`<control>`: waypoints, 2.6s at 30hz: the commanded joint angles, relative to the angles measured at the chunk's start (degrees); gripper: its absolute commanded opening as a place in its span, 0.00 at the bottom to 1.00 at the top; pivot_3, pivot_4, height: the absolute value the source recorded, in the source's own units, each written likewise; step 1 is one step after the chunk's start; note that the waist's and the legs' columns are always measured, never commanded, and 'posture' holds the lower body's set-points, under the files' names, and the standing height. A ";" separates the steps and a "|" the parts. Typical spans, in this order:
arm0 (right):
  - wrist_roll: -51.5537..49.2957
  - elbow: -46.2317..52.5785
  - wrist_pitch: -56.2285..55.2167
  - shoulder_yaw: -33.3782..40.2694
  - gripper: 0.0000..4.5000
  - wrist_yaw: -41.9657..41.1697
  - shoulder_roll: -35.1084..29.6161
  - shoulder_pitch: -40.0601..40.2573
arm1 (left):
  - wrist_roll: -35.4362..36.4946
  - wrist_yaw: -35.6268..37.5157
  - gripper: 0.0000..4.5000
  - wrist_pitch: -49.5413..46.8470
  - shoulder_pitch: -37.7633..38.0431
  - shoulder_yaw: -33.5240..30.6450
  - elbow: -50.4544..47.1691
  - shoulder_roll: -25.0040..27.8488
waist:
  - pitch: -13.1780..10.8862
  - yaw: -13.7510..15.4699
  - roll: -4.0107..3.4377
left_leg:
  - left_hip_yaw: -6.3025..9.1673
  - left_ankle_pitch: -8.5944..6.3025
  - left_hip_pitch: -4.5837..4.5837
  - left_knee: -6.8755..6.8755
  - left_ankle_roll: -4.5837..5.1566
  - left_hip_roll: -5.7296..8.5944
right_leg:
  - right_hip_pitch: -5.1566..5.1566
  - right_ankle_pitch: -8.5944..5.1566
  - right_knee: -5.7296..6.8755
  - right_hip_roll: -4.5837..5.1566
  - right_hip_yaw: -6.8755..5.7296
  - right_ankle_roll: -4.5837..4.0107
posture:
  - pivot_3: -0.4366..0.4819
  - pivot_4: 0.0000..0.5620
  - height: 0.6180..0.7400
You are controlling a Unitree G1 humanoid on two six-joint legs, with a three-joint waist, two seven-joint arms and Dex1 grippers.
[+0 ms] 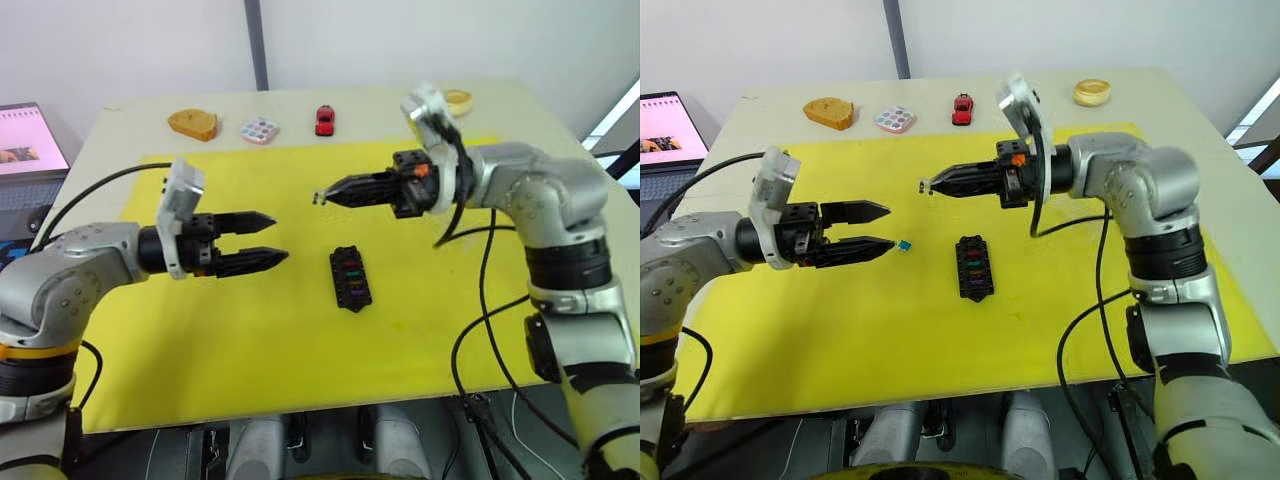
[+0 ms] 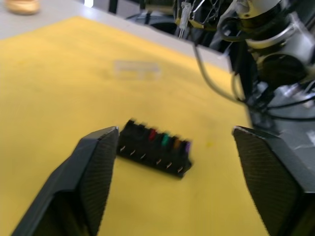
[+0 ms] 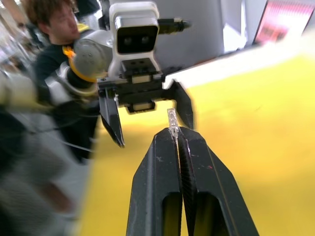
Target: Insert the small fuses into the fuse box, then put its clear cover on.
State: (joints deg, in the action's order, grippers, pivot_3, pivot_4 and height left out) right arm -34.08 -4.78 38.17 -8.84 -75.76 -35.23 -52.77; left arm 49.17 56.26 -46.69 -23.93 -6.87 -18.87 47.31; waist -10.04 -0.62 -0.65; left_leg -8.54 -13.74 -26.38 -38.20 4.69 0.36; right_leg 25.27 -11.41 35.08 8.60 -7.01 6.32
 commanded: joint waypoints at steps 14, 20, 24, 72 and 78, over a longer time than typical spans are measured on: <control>17.47 -21.16 -30.83 -4.25 0.00 -11.79 1.61 2.14 | -13.29 -0.23 0.87 11.82 6.27 5.75 -5.08 -1.82 | 0.00 -0.26 0.00 | 0.01 0.08 0.06 -0.01 -0.10 -0.09 | -0.03 -0.01 0.00 -0.02 0.00 0.00 | 0.48 0.27 1.00; 19.13 -22.99 -33.14 -4.24 0.00 -11.81 2.91 2.21 | -15.30 1.90 0.87 12.20 8.48 7.18 -5.13 -0.28 | 0.00 -0.34 -0.01 | 0.01 0.08 0.07 -0.01 -0.11 -0.09 | -0.02 -0.01 0.01 -0.01 0.00 -0.01 | 0.48 0.27 1.00; 19.69 -23.10 -32.85 -4.09 0.00 -11.84 2.91 2.41 | -15.94 2.48 0.87 11.93 9.01 7.50 -5.28 0.32 | 0.00 -0.30 -0.01 | 0.01 0.08 0.07 -0.01 -0.11 -0.09 | -0.03 -0.01 0.00 -0.01 0.00 -0.01 | 0.48 0.27 1.00; 30.26 -24.78 -35.84 -9.21 0.00 -9.91 3.71 4.30 | -15.73 0.00 0.87 9.24 4.29 8.49 -6.21 -2.52 | 0.00 -0.33 0.00 | 0.08 0.05 0.97 0.09 -0.15 -0.09 | -0.78 -0.12 -0.02 0.01 0.02 0.02 | 0.48 0.27 1.00; 31.46 -24.97 -37.18 -9.81 0.00 -9.75 3.46 4.89 | -17.18 0.30 0.87 10.69 5.40 8.73 -5.03 -1.91 | 0.02 -0.40 -0.01 | 0.08 0.05 1.00 0.09 -0.16 -0.09 | -0.79 -0.16 -0.02 0.01 0.02 -0.05 | 0.48 0.27 1.00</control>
State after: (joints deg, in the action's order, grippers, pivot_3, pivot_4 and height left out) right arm -5.60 -29.33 0.69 -16.32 -85.28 -31.21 -49.46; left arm 32.50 56.32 -36.92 -18.33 2.21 -23.32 44.86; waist -10.02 -1.02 -0.66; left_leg -8.45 -13.69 -25.37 -38.10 4.53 0.27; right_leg 24.48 -11.57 35.07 8.61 -7.00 6.27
